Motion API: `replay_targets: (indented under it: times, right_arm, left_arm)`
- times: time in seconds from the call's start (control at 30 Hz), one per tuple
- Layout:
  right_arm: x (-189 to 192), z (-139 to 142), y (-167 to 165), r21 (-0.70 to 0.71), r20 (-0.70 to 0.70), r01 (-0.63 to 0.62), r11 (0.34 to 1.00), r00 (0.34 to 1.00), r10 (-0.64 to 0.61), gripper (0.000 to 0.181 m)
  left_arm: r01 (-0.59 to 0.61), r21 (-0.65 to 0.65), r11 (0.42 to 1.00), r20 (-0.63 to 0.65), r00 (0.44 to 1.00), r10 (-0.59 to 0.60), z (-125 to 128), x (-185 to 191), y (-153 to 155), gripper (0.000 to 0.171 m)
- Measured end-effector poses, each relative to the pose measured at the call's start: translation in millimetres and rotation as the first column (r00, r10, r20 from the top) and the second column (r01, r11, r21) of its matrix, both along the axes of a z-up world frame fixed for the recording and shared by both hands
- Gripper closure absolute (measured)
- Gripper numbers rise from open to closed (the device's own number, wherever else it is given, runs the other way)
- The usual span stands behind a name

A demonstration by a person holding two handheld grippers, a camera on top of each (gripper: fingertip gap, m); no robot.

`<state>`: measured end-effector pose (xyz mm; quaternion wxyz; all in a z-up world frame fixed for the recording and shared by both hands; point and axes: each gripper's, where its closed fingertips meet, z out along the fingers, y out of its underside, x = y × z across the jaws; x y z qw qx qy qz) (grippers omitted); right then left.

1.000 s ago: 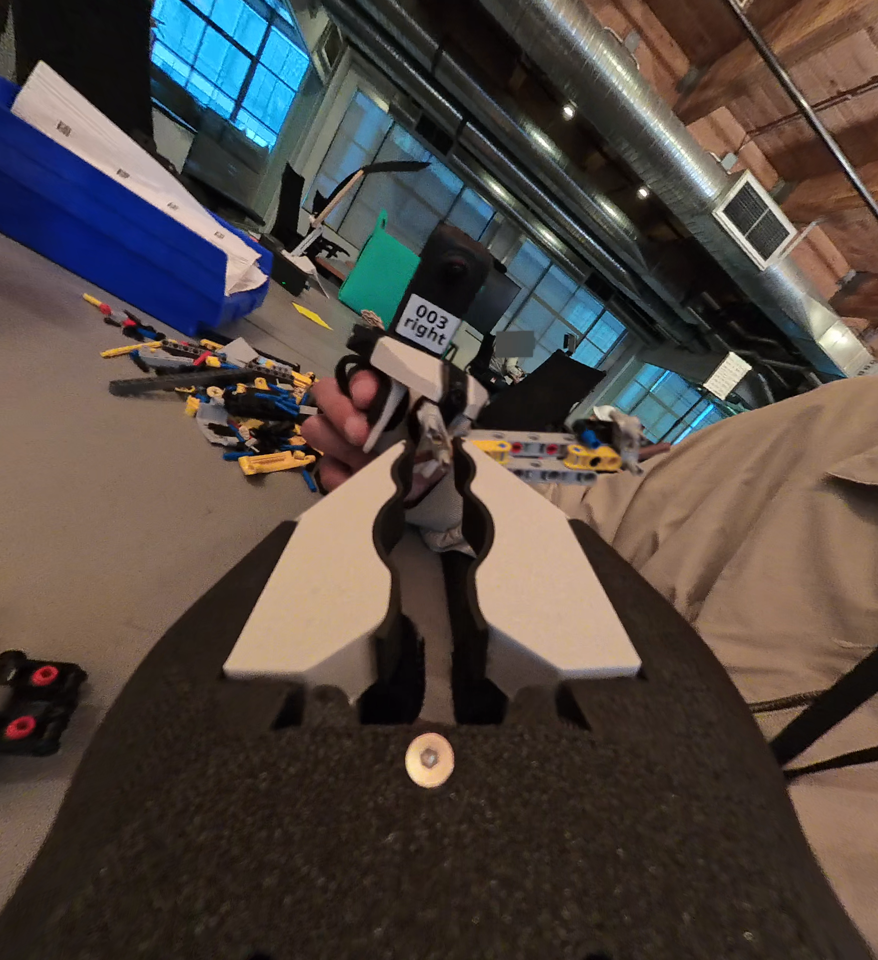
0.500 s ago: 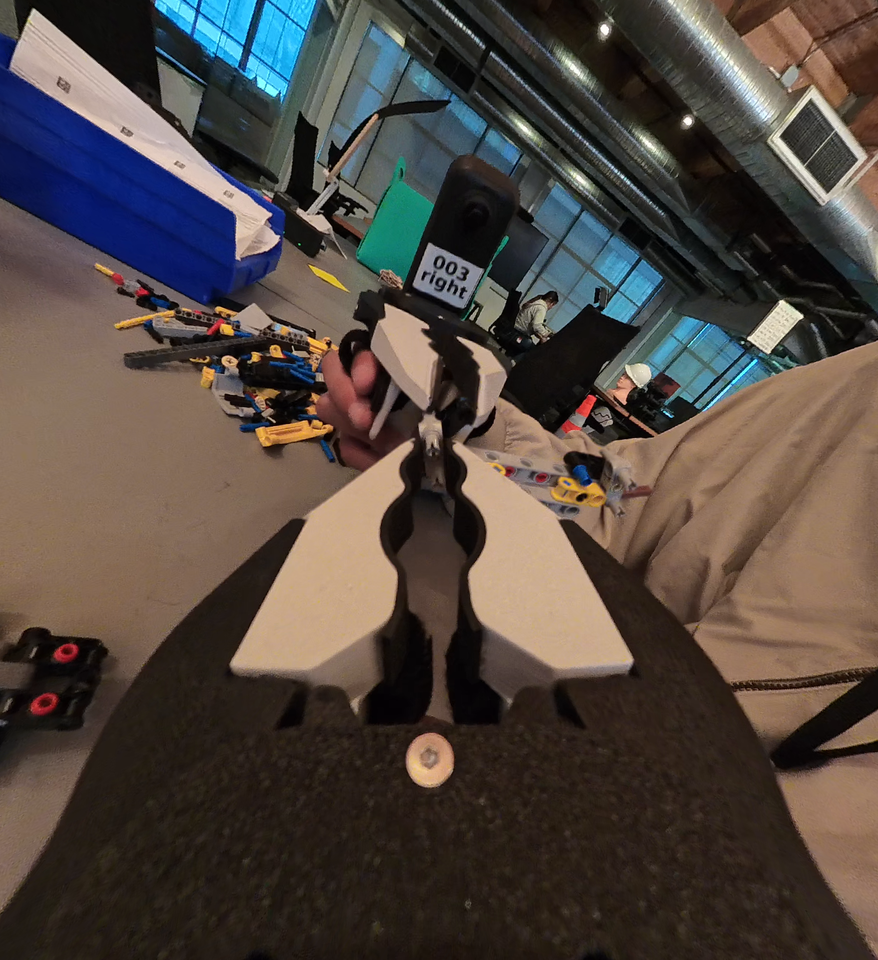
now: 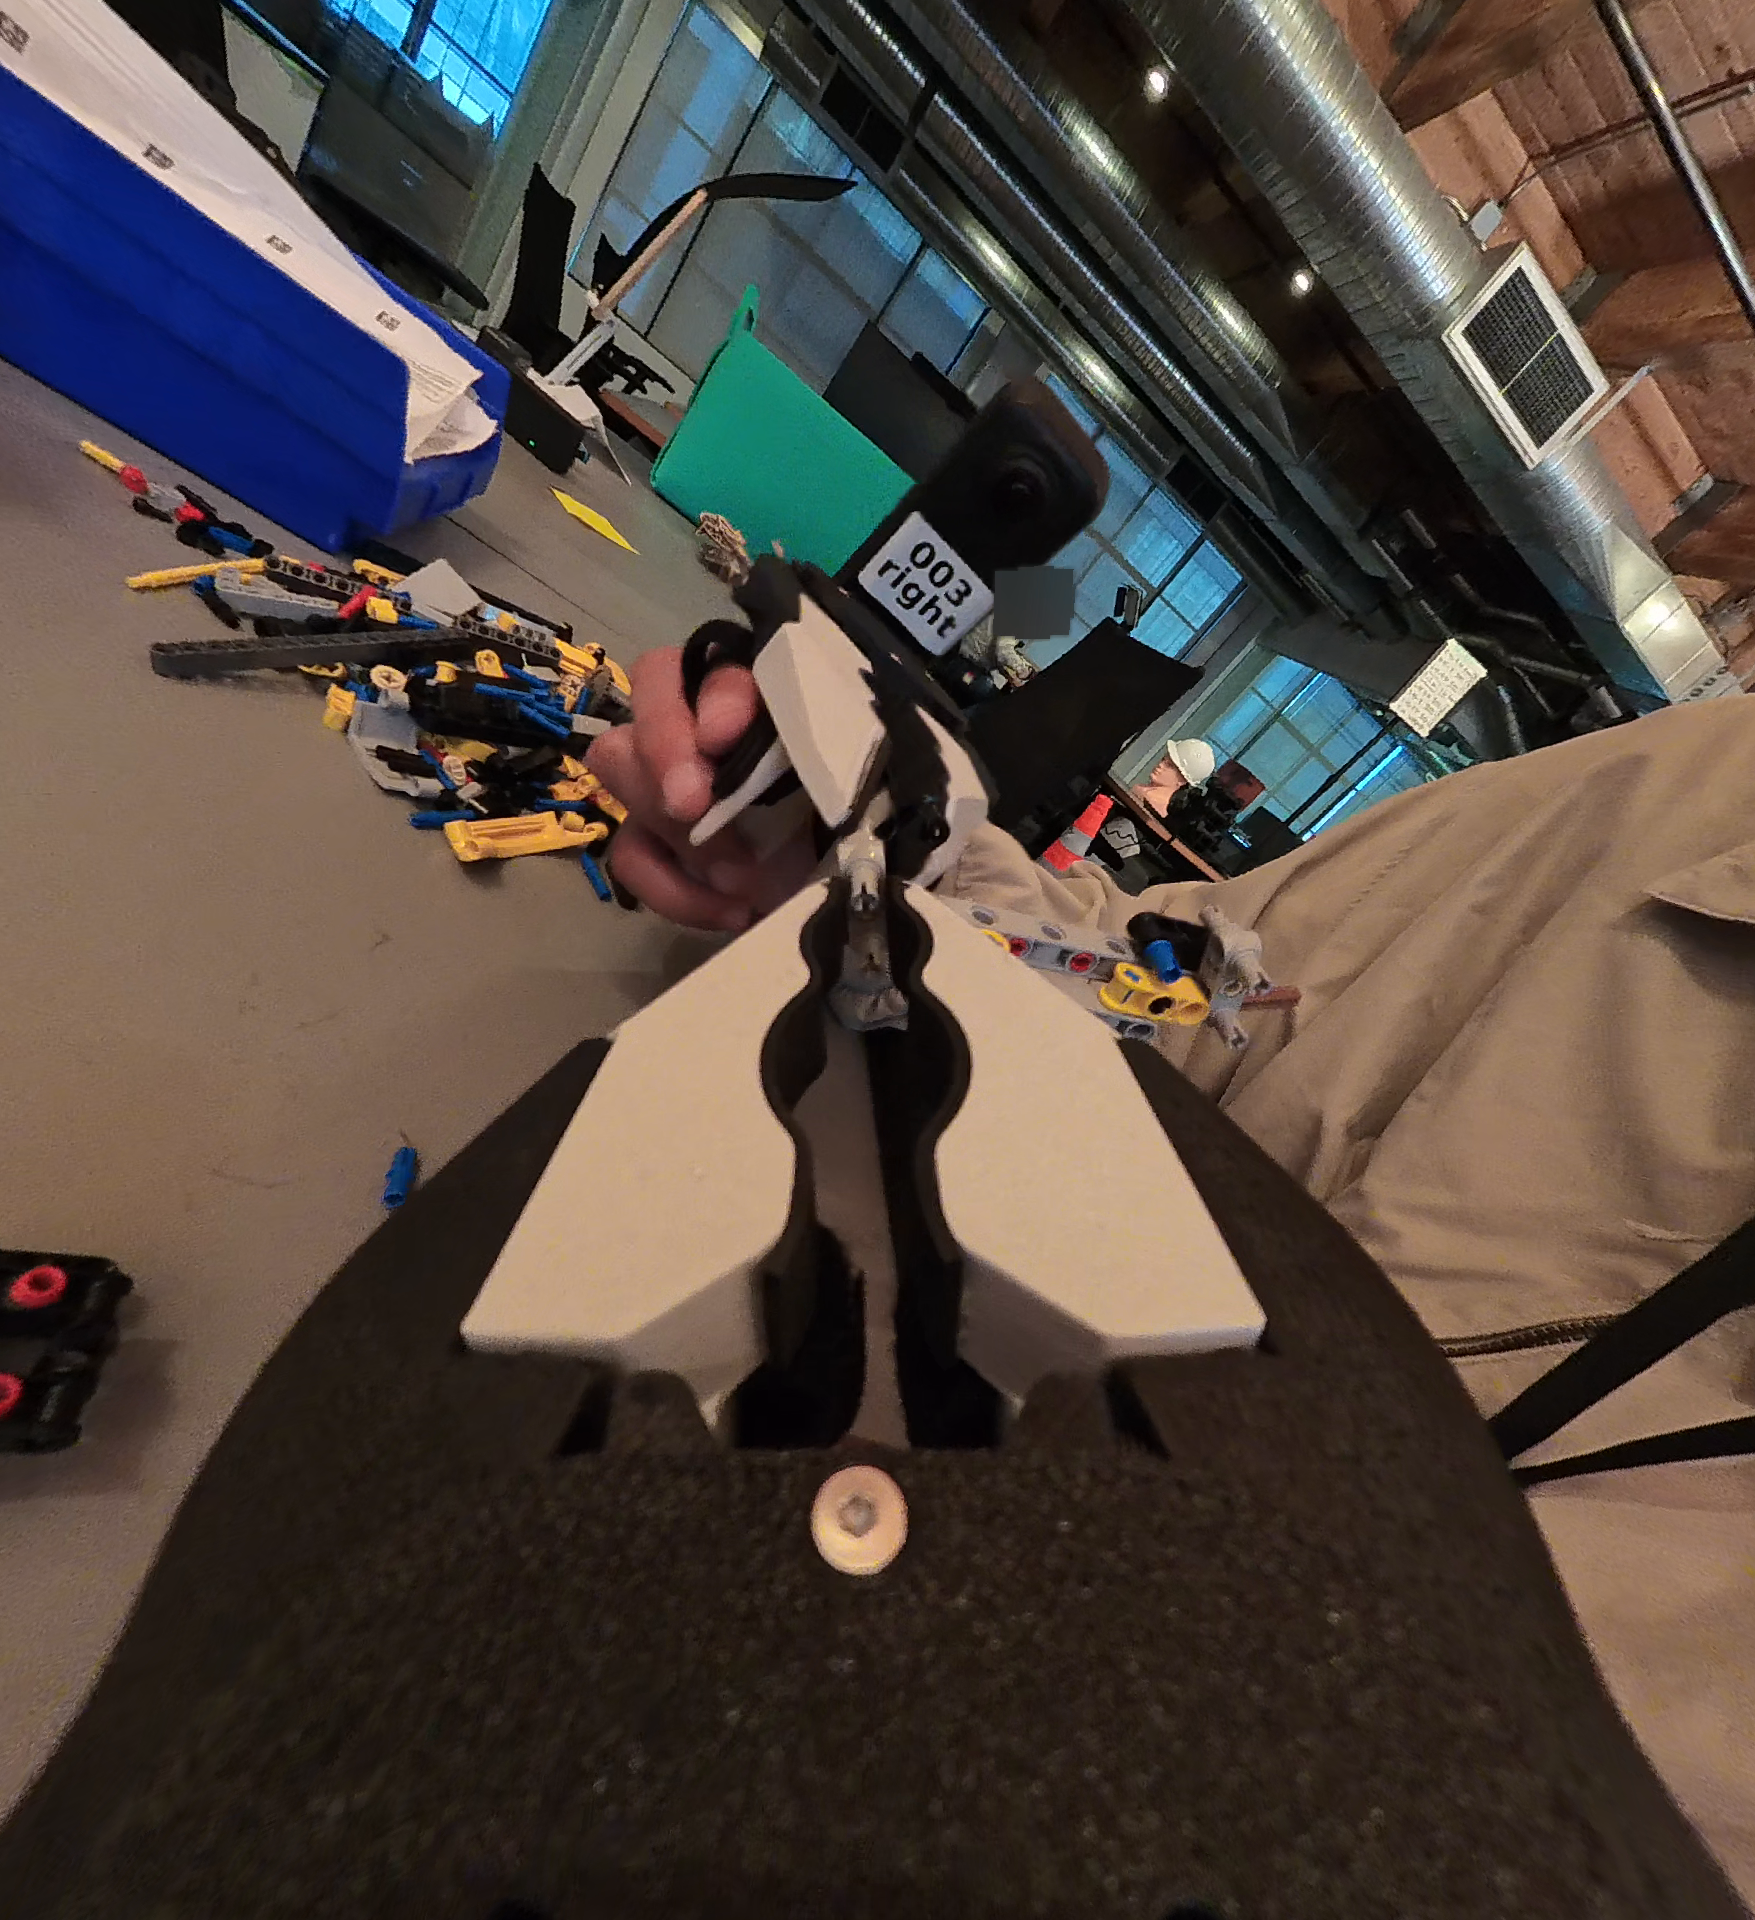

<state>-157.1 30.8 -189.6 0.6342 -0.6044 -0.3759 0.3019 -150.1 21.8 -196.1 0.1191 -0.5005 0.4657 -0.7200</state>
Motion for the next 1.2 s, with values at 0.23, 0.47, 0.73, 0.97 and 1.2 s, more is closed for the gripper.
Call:
replay_targets:
  times: [0.23, 0.47, 0.73, 0.97, 1.2]
  right_arm:
    - [-0.5, -5.8, -0.4, 0.007, 0.048, 0.013, 1.000, 0.999, -0.014, 0.174]
    - [2.8, -2.2, -1.7, -0.021, 0.018, 0.010, 1.000, 1.000, -0.009, 0.175]
    - [8.1, -6.5, 3.0, -0.097, 0.013, 0.003, 0.995, 1.000, -0.002, 0.175]
    - [67.8, 11.2, 9.4, -0.158, -0.171, 0.078, 0.984, 0.980, -0.105, 0.175]
    - [55.2, -0.3, 7.5, -0.322, -0.190, -0.014, 0.947, 0.981, -0.050, 0.175]
  left_arm:
    - [0.001, -0.017, 1.000, -0.039, 0.999, -0.002, -7.8, 3.3, 0.0, 0.165]
    - [0.003, -0.049, 0.999, -0.018, 1.000, -0.004, -3.7, 3.0, -0.4, 0.165]
    - [-0.061, 0.000, 0.998, -0.014, 0.998, 0.061, -2.9, 3.8, 8.9, 0.166]
    - [-0.293, -0.157, 0.943, 0.102, 0.945, 0.311, 28.4, -24.5, 88.9, 0.166]
    - [-0.267, -0.106, 0.958, 0.151, 0.948, 0.281, 33.2, -20.9, 75.6, 0.165]
